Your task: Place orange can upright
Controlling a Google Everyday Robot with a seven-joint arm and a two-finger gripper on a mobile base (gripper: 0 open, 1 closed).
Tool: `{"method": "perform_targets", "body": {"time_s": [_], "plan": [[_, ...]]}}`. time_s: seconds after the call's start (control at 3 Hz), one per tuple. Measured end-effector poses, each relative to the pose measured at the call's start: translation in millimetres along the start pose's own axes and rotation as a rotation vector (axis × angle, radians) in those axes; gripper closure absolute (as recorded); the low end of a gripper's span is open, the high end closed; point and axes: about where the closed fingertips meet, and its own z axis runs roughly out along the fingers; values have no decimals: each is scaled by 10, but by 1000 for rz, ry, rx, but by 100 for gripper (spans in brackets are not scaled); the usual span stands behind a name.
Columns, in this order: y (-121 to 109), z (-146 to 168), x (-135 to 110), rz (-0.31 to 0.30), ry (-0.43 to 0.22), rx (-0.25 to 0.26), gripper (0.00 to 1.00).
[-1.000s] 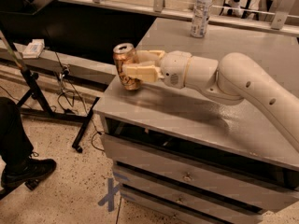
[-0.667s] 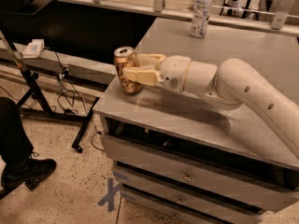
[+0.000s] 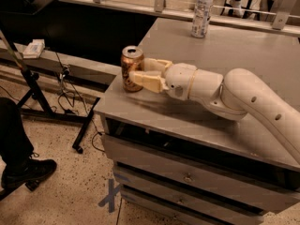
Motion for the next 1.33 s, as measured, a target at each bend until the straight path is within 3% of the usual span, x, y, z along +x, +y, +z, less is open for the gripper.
{"method": "perform_targets", "body": {"time_s": [0.33, 1.0, 1.33], "plan": [[-50, -206, -28, -3, 21, 12, 0], [-428, -1298, -511, -73, 153, 91, 0], [-430, -1355, -552, -79, 157, 82, 0]]}}
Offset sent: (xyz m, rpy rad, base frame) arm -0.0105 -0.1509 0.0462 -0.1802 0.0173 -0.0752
